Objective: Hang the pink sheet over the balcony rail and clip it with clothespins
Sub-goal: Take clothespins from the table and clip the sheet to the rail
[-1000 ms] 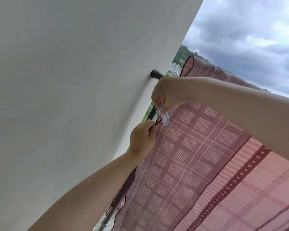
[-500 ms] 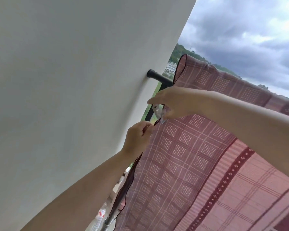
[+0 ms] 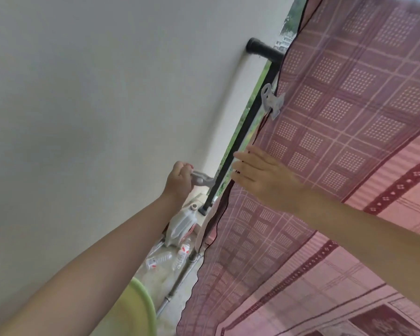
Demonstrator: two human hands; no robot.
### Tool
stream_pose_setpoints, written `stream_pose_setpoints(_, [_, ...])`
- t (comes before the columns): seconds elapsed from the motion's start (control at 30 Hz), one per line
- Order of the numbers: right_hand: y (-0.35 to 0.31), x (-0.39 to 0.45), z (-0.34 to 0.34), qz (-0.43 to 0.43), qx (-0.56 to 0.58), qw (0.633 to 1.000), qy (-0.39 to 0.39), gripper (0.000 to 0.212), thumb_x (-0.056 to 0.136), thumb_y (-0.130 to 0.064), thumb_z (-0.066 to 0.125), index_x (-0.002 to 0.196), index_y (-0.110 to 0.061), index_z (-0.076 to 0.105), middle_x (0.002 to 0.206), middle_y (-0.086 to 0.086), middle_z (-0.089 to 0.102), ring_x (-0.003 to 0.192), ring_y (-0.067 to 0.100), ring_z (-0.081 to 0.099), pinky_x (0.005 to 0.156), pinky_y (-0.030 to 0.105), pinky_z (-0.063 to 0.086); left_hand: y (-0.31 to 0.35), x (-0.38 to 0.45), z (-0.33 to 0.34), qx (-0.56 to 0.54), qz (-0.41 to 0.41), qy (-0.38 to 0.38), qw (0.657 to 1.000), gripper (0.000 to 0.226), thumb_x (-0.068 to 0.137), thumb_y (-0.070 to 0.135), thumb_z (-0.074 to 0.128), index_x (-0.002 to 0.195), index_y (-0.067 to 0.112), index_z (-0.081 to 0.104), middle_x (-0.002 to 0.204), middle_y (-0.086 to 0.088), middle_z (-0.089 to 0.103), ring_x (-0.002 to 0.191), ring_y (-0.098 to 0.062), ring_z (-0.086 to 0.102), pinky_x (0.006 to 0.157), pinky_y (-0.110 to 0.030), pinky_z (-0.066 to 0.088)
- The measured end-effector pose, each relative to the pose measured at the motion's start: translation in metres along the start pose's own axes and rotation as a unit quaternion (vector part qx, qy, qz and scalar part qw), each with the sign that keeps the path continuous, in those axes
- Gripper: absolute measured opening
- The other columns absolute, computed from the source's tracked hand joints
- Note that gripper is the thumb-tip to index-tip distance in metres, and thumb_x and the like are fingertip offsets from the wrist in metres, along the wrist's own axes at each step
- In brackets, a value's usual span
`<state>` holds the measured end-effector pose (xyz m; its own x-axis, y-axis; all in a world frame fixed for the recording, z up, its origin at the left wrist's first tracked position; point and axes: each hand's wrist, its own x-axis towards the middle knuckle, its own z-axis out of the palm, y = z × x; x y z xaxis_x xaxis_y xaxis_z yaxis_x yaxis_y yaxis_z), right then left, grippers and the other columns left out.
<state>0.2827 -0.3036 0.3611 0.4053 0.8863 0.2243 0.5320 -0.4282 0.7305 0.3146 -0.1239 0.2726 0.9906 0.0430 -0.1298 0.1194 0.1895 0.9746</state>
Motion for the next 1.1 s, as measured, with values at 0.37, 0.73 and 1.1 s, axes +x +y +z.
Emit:
stream_pose_setpoints(0.37, [-0.065, 0.039, 0.074, -0.193, -0.066, 0.874, -0.441, 0.033, 0.089, -0.011, 0.043, 0.122, -0.008, 0.048, 0.126, 0.009, 0.047, 0.120, 0.026, 0.039, 0.107, 0.041, 0.026, -0.083, -0.020, -0.041, 0.062, -0.110, 0.031, 0.991, 0.005, 0.089, 0.008, 0.050, 0.084, 0.010, 0.051, 0.069, 0.001, 0.052, 0.061, -0.012, 0.051, 0.066, -0.029, 0.046])
stream_pose_setpoints(0.73, [-0.053, 0.038, 0.099, -0.326, 0.015, 0.848, -0.418, 0.024, 0.087, -0.002, 0.045, 0.106, 0.000, 0.060, 0.120, 0.012, 0.050, 0.113, 0.028, 0.042, 0.098, 0.037, 0.037, -0.113, -0.027, -0.041, 0.035, -0.182, 0.053, 0.981, 0.028, 0.084, 0.000, 0.055, 0.064, 0.020, 0.052, 0.064, -0.003, 0.052, 0.073, -0.023, 0.052, 0.092, -0.048, 0.048])
stream_pose_setpoints(1.1, [-0.043, 0.013, 0.091, -0.277, 0.006, 0.868, -0.412, 0.041, 0.086, -0.005, 0.046, 0.127, -0.004, 0.045, 0.150, 0.015, 0.010, 0.137, 0.033, 0.012, 0.113, 0.050, 0.005, -0.106, -0.020, -0.022, 0.081, -0.168, 0.040, 0.982, 0.015, 0.084, 0.002, 0.053, 0.074, 0.013, 0.056, 0.063, -0.003, 0.051, 0.064, -0.021, 0.050, 0.072, -0.035, 0.044])
